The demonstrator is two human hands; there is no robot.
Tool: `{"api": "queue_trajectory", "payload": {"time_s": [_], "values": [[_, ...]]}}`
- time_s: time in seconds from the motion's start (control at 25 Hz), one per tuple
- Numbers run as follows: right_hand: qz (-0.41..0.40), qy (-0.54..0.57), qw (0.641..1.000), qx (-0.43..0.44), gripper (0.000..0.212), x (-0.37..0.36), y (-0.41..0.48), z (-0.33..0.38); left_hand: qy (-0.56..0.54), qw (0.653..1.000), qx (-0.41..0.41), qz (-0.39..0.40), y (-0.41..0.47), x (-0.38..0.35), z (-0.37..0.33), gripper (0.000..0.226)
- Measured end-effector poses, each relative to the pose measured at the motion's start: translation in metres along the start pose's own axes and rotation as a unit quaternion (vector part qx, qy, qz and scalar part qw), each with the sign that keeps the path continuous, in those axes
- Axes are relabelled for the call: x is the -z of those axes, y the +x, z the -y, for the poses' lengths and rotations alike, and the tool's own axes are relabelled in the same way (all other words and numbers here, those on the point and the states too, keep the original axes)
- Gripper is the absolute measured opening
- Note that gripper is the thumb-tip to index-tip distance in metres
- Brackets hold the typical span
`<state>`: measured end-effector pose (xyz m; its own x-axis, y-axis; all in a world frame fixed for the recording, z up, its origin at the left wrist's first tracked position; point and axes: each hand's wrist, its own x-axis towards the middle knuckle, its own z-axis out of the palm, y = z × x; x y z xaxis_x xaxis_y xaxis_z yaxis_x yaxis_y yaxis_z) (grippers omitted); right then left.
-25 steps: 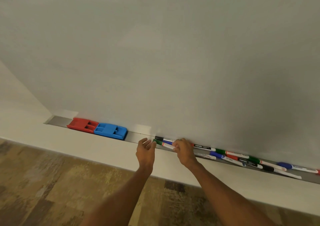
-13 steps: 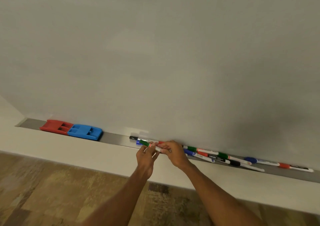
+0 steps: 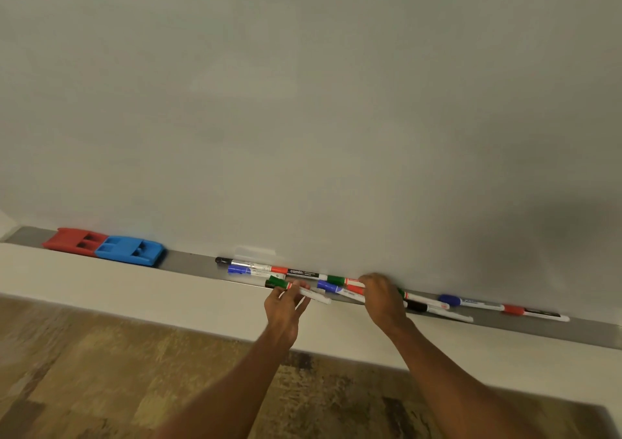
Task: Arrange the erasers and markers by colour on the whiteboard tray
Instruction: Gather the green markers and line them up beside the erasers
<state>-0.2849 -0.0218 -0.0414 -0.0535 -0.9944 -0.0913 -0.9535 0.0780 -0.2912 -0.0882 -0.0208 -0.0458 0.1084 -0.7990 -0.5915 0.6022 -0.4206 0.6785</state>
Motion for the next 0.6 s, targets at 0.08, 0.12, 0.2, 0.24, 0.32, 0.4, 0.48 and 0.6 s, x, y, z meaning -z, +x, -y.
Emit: {"api": "queue_trajectory", "payload": {"time_s": [0.08, 0.12, 0.2, 0.24, 0.32, 0.4, 0.48, 0.6], "values": [[0.018, -0.037, 0.999, 0.012, 0.031, 0.001, 0.0, -0.004, 0.001, 1.0, 0.001, -0.005, -0.001, -0.003, 0.005, 0.025], [0.023, -0.043, 0.999, 0.016, 0.032, 0.001, 0.0, -0.005, 0.001, 1.0, 0.001, -0.007, -0.001, -0.005, 0.007, 0.025], [0.028, -0.05, 0.998, 0.03, 0.033, 0.0, 0.002, -0.006, 0.003, 1.0, 0.0, -0.011, 0.0, -0.007, 0.01, 0.022], [0.03, -0.055, 0.997, 0.038, 0.033, 0.0, 0.004, -0.007, 0.003, 1.0, 0.0, -0.014, 0.0, -0.008, 0.01, 0.018], [0.034, -0.069, 0.996, 0.05, 0.031, 0.001, 0.007, -0.009, 0.004, 1.0, 0.001, -0.018, 0.0, -0.01, 0.011, 0.014], [0.04, -0.086, 0.994, 0.059, 0.03, 0.002, 0.01, -0.011, 0.001, 1.0, 0.001, -0.021, 0.0, -0.011, 0.013, 0.017], [0.047, -0.097, 0.992, 0.067, 0.031, 0.002, 0.011, -0.015, -0.001, 1.0, 0.003, -0.023, 0.0, -0.012, 0.015, 0.021], [0.049, -0.085, 0.993, 0.073, 0.034, 0.002, 0.009, -0.022, -0.002, 1.0, 0.008, -0.027, 0.002, -0.015, 0.018, 0.024]]}}
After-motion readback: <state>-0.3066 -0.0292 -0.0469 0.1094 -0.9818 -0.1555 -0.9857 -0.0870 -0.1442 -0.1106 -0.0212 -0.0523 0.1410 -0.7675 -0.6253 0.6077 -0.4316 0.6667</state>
